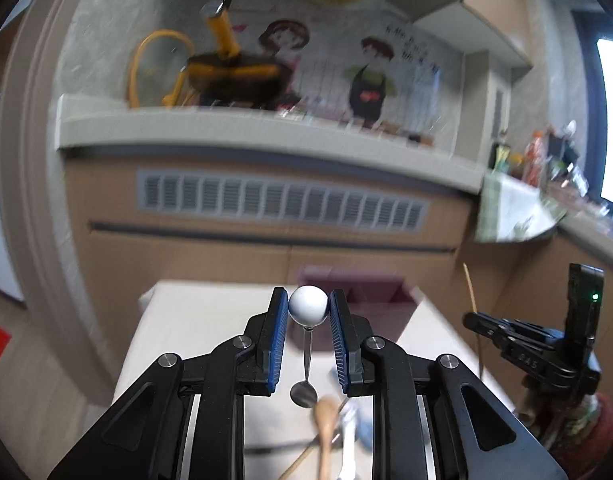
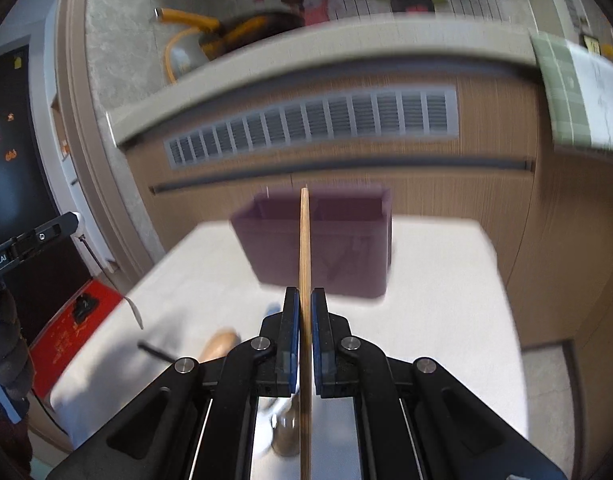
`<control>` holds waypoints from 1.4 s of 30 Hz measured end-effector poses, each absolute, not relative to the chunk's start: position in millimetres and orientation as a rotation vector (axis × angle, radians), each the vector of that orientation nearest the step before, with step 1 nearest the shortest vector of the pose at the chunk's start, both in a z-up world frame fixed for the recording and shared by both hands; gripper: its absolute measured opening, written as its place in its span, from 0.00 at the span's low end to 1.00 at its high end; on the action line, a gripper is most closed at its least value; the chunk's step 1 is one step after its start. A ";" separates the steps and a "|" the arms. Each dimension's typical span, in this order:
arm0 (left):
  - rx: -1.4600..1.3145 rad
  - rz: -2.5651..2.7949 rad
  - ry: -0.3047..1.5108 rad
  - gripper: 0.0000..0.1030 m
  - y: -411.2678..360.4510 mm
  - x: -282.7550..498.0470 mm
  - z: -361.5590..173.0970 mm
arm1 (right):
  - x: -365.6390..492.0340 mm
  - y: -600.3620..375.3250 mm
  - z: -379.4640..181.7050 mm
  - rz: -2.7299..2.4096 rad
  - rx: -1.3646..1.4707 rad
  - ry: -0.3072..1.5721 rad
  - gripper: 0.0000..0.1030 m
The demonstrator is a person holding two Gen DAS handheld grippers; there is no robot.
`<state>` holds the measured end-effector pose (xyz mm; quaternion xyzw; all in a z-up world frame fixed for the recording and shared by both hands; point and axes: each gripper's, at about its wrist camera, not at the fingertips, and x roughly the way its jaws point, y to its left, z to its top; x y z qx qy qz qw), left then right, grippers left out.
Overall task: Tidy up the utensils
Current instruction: 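Lower the ball spoon into the maroon holder with left while right drops the chopstick in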
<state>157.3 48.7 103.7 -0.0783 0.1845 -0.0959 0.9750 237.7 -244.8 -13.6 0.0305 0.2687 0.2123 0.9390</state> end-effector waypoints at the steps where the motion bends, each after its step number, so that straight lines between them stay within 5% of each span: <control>1: -0.168 -0.214 0.359 0.21 47.5 161.6 118.3 | 239.8 -245.3 0.0 0.435 0.058 0.517 0.05; 6: -0.202 -0.313 0.283 0.22 29.7 194.5 180.7 | 260.0 -246.6 88.6 0.401 0.044 0.279 0.05; 11: -0.165 -0.302 0.288 0.22 9.6 240.0 184.7 | 296.2 -240.4 136.3 0.365 0.064 0.084 0.05; 27: -0.291 -0.359 0.465 0.22 18.4 361.0 88.4 | 413.9 -208.8 51.8 0.299 0.072 0.243 0.05; 42: -0.210 -0.319 0.471 0.32 26.3 295.7 62.9 | 352.8 -253.2 17.9 0.276 0.091 0.403 0.09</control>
